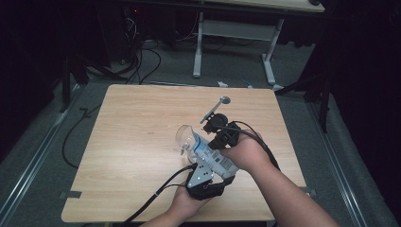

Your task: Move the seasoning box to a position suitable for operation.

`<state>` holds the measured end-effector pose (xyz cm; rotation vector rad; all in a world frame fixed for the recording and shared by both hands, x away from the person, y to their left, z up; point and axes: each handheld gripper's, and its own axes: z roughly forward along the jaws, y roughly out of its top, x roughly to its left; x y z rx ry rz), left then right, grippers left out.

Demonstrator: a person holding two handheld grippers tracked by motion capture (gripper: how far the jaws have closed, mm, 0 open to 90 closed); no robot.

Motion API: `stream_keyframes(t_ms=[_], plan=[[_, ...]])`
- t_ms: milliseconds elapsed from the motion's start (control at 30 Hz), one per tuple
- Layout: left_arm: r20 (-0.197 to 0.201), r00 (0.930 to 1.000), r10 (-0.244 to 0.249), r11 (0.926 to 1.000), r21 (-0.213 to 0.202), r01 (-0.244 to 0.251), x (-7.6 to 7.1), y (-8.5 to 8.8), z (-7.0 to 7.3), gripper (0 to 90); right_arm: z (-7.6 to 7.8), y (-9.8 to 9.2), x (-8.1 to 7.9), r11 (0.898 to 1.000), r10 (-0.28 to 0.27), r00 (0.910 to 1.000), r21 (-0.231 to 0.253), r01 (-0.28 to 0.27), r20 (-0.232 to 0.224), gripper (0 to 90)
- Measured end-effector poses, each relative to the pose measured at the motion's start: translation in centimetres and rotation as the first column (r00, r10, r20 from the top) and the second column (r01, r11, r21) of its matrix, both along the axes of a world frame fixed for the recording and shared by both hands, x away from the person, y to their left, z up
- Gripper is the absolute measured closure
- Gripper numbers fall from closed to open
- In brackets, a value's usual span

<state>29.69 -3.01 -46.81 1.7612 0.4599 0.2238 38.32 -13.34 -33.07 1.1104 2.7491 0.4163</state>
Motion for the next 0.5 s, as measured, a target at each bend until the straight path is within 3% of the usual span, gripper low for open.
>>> stream_keyframes(t_ms=[500], plan=[[0.006, 1.0000, 0.006, 1.0000, -0.006, -0.006, 0.12, 0.43, 0.02, 53.1, 0.08, 0.72, 0.21, 1.000, 0.004, 1.0000, -0.015, -0.004, 0.003, 90.0]])
